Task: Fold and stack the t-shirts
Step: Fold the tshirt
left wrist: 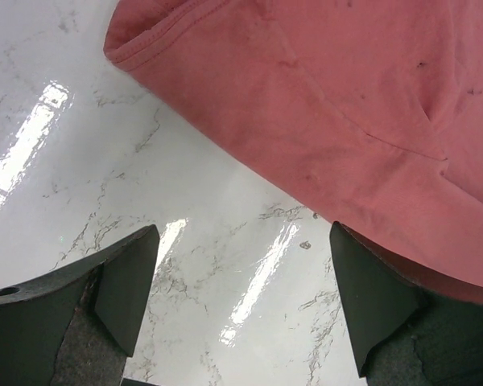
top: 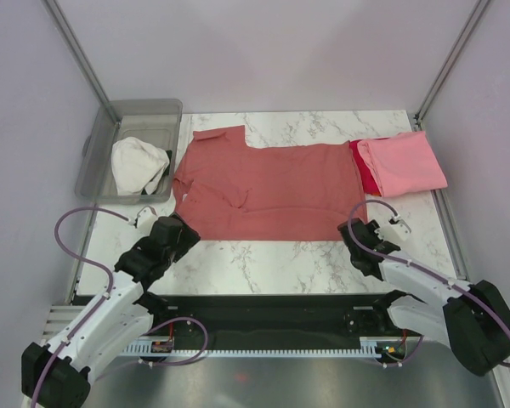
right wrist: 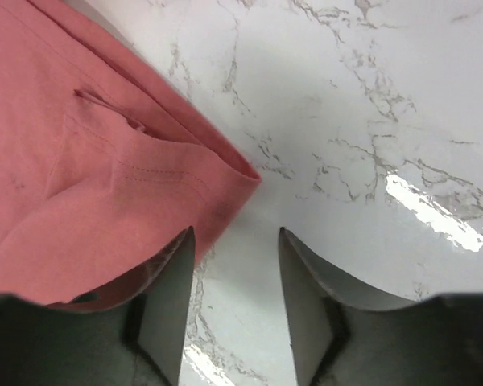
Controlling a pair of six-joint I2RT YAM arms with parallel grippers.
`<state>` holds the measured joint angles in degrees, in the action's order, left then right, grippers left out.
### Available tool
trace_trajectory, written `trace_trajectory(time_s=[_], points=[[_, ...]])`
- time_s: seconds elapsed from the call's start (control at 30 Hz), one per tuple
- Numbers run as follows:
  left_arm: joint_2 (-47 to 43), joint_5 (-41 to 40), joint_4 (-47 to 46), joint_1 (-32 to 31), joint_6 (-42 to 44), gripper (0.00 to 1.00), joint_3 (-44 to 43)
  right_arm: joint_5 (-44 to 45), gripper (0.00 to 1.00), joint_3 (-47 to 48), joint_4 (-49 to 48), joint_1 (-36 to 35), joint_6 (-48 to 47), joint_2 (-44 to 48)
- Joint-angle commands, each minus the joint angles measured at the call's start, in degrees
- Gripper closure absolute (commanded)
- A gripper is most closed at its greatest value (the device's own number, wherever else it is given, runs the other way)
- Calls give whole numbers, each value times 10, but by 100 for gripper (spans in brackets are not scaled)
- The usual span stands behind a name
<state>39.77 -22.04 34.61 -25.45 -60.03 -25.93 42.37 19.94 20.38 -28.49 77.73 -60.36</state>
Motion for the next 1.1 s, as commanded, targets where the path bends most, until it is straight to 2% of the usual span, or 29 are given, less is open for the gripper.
trace_trajectory(time_s=[0.0, 0.03, 0.1, 0.17, 0.3, 0.57, 0.73, 0.8, 0.83, 0.97, 1.07], points=[[9, -32, 8, 3, -45, 6, -9, -4, 48, 26, 4, 5, 17, -46], [12, -34, 8, 4, -46, 6, -10, -7, 52, 30, 4, 5, 17, -54], [19, -35, 8, 5, -47, 6, -11, -10, 64, 35, 4, 7, 15, -68], [24, -33, 8, 6, -46, 6, -13, -13, 82, 33, 5, 6, 13, -66], [24, -31, 10, 8, -48, 6, -13, -18, 100, 13, 32, 8, 16, -26], [27, -30, 15, 8, -71, 7, -10, -12, 100, 14, 126, 6, 14, 76], [34, -34, 14, 9, -110, 9, -8, -2, 100, 19, 138, 7, 11, 89], [41, -53, 14, 12, -119, 10, -10, -1, 75, 25, 128, 7, -1, 86], [43, -56, 13, 13, -121, 10, -12, -3, 57, 27, 121, 7, -7, 84], [69, -55, 10, 20, -142, 17, -17, 3, 56, 54, 98, 6, -18, 52], [78, -45, -6, 32, -156, 19, -11, 2, 56, 71, 81, 7, -14, 12]])
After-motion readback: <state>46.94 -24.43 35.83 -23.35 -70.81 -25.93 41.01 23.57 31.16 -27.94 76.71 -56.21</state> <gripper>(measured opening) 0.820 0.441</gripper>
